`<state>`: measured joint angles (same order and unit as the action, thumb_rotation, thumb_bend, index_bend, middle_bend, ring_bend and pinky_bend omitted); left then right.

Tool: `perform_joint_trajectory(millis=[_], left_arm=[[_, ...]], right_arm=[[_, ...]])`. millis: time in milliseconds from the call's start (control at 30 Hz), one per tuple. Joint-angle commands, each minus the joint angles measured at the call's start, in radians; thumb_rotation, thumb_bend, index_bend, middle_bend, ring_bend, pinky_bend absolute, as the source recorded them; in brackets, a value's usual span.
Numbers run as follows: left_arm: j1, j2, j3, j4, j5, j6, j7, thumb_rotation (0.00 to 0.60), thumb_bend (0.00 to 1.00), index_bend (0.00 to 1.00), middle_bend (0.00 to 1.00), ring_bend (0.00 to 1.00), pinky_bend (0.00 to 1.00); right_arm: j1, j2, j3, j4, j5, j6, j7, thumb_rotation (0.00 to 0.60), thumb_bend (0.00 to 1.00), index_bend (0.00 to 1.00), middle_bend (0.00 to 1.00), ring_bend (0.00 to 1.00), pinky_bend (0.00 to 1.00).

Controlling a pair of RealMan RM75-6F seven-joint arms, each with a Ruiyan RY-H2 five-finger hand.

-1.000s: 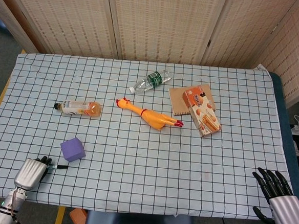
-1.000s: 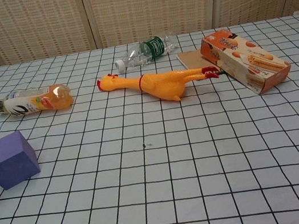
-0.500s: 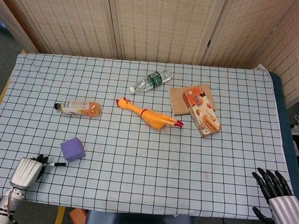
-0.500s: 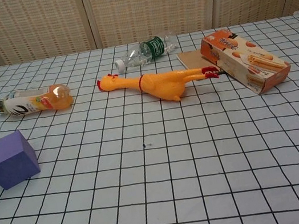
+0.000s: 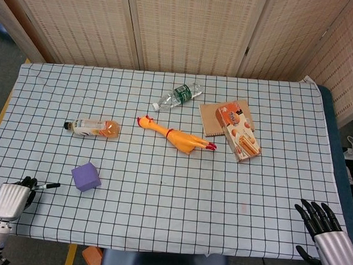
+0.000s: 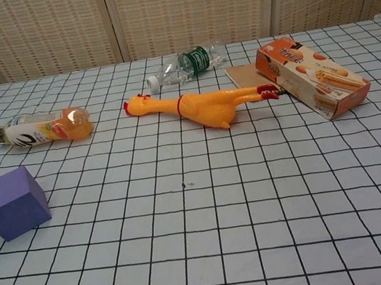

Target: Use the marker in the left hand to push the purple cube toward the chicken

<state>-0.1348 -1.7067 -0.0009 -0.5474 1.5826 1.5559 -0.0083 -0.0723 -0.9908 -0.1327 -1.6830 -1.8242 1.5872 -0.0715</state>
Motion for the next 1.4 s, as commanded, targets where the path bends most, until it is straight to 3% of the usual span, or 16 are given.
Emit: perform_joint_trajectory(millis=[33,700,1400], left_arm=[[-0.011,-0.006,0.006,-0.029,0.008,-0.004,0.046,0.600,0.62,0.79,0.80,0.80,0.96],[-0.098,0.005,-0.023,-0.197,-0.010,-0.089,0.192,0.600,0.63,0.79,0.80,0.80,0.96],[-0.208,-0.051,-0.049,-0.184,-0.010,-0.155,0.193,0.600,0.63,0.79,0.80,0.80,0.96]], right_arm=[[0.000,0.002,0.000,0.001,0.000,0.001,0.003,0.600,0.11,0.00,0.00,0.00,0.00],[-0.002,0.013,0.009,0.003,0.025,0.008,0.025,0.600,0.11,0.00,0.00,0.00,0.00],[0.002,0.011,0.025,-0.005,0.067,-0.008,0.017,0.600,0.11,0.00,0.00,0.00,0.00]])
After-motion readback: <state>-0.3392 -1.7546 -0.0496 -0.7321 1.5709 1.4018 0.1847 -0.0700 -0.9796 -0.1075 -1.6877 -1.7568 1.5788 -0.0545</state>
